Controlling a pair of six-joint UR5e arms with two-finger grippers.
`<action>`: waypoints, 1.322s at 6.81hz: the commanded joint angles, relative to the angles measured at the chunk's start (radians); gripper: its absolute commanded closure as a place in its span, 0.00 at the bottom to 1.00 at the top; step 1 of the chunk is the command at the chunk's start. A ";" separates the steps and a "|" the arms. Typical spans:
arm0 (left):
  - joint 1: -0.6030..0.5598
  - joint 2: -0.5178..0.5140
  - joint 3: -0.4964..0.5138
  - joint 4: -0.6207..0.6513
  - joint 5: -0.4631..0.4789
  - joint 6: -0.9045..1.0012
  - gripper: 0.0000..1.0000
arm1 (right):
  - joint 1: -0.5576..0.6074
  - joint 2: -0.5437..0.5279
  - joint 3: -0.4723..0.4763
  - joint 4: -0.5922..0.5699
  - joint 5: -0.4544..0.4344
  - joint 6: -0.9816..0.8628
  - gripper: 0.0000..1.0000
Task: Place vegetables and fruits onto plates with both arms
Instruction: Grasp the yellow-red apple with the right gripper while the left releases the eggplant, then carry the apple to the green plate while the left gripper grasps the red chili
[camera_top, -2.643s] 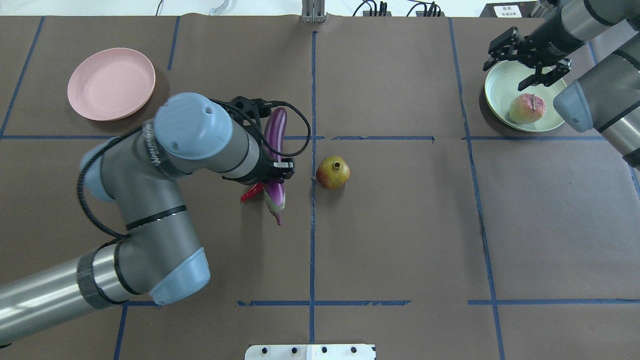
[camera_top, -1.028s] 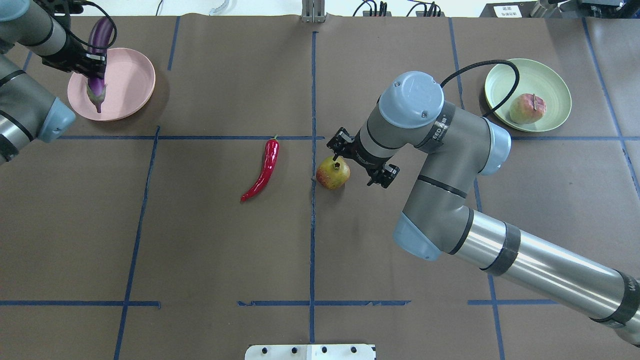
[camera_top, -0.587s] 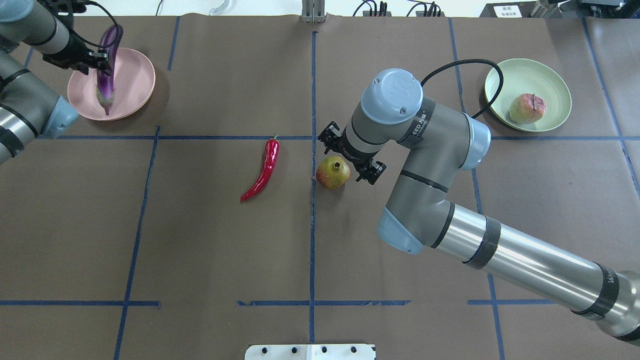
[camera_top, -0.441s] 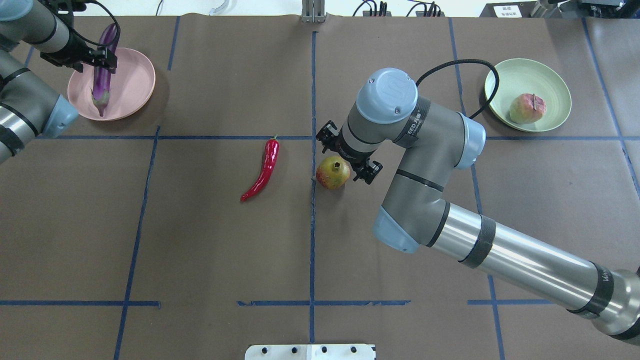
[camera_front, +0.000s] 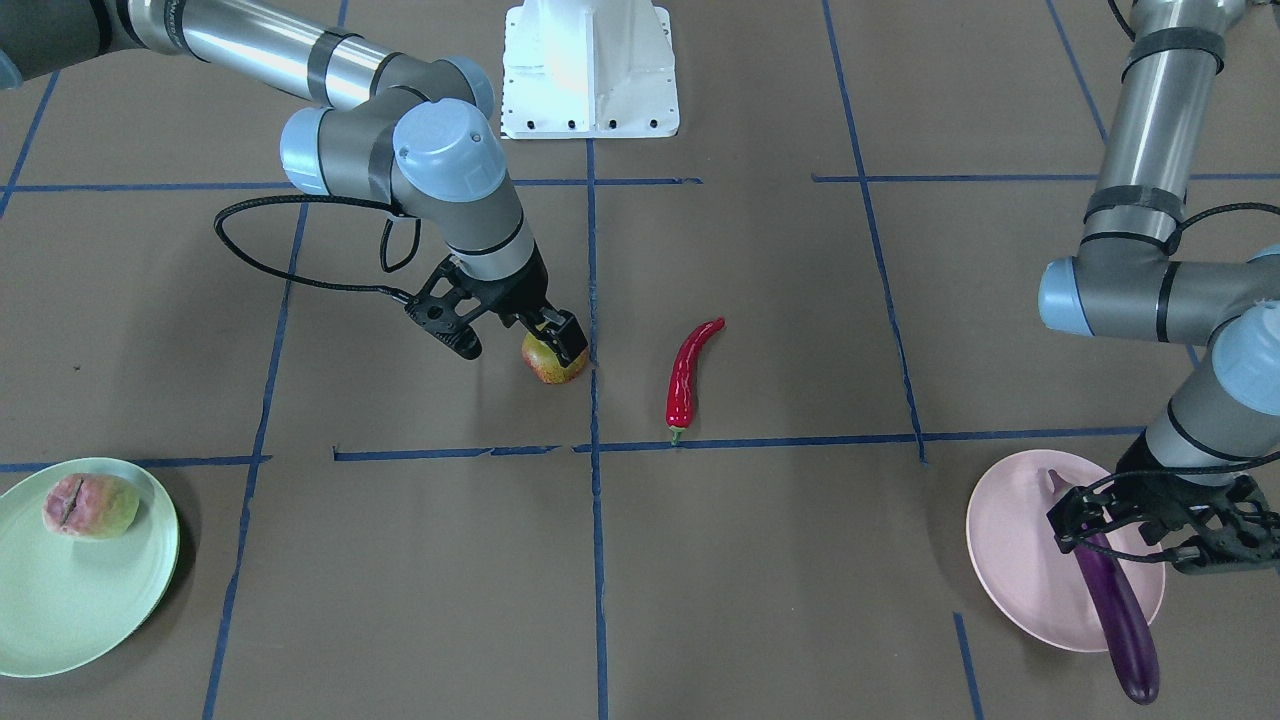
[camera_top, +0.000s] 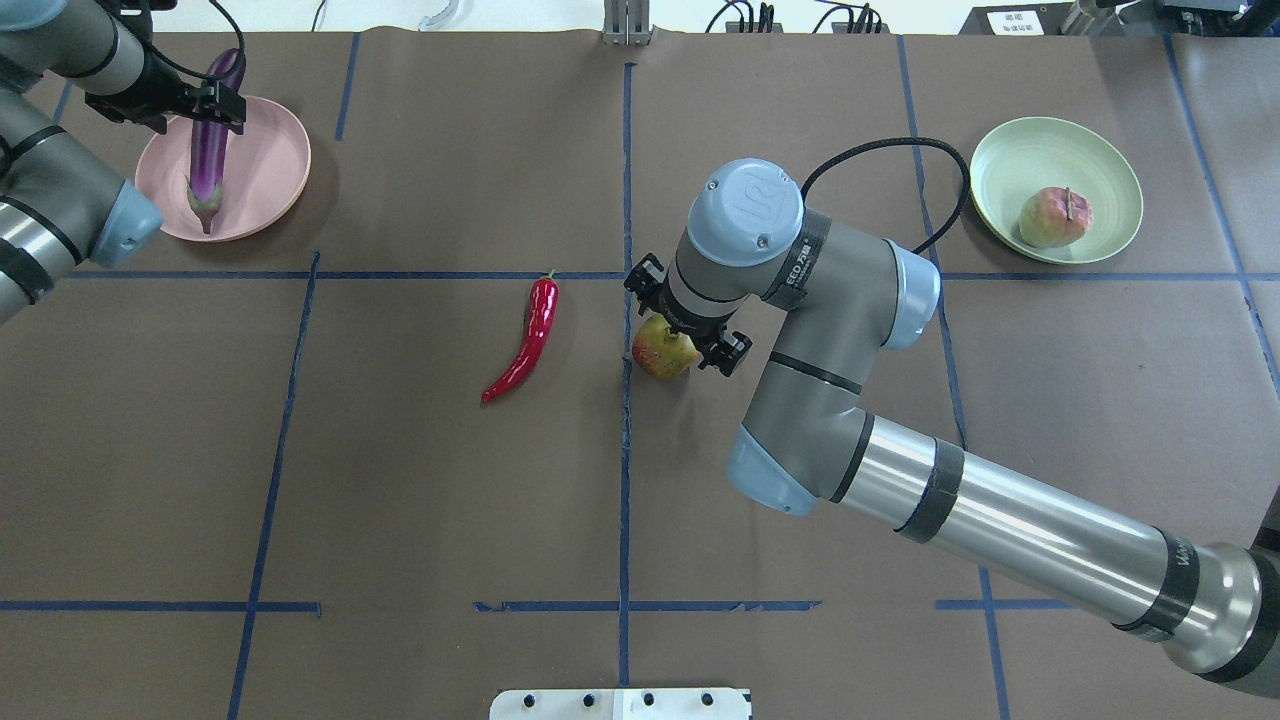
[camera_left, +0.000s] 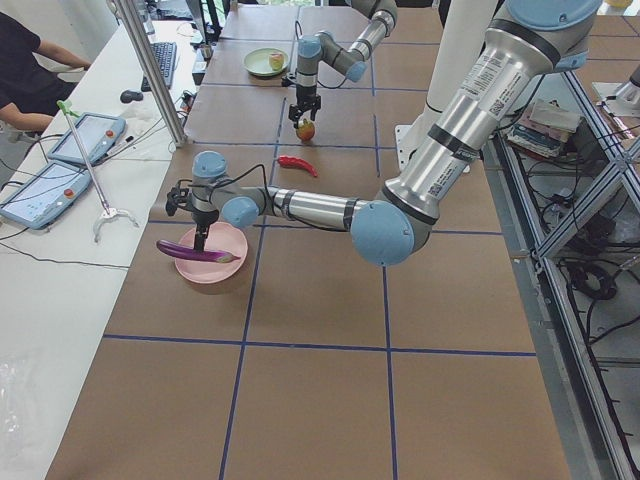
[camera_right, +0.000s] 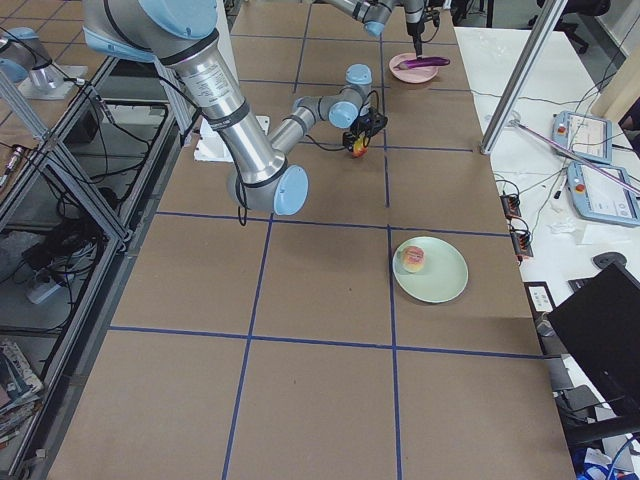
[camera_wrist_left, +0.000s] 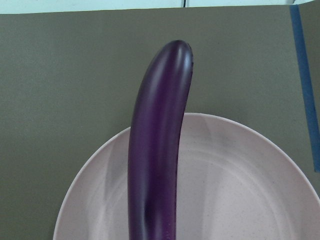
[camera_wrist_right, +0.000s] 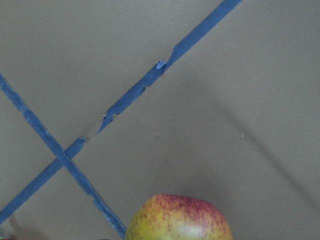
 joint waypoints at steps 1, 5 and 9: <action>0.031 -0.005 -0.097 0.007 -0.056 -0.086 0.00 | -0.026 0.007 -0.019 0.001 -0.031 0.000 0.00; 0.308 -0.066 -0.240 0.018 -0.080 -0.118 0.00 | 0.057 -0.009 0.072 -0.003 -0.059 -0.039 1.00; 0.499 -0.157 -0.235 0.084 0.087 -0.117 0.10 | 0.483 -0.212 0.079 -0.011 0.196 -0.628 1.00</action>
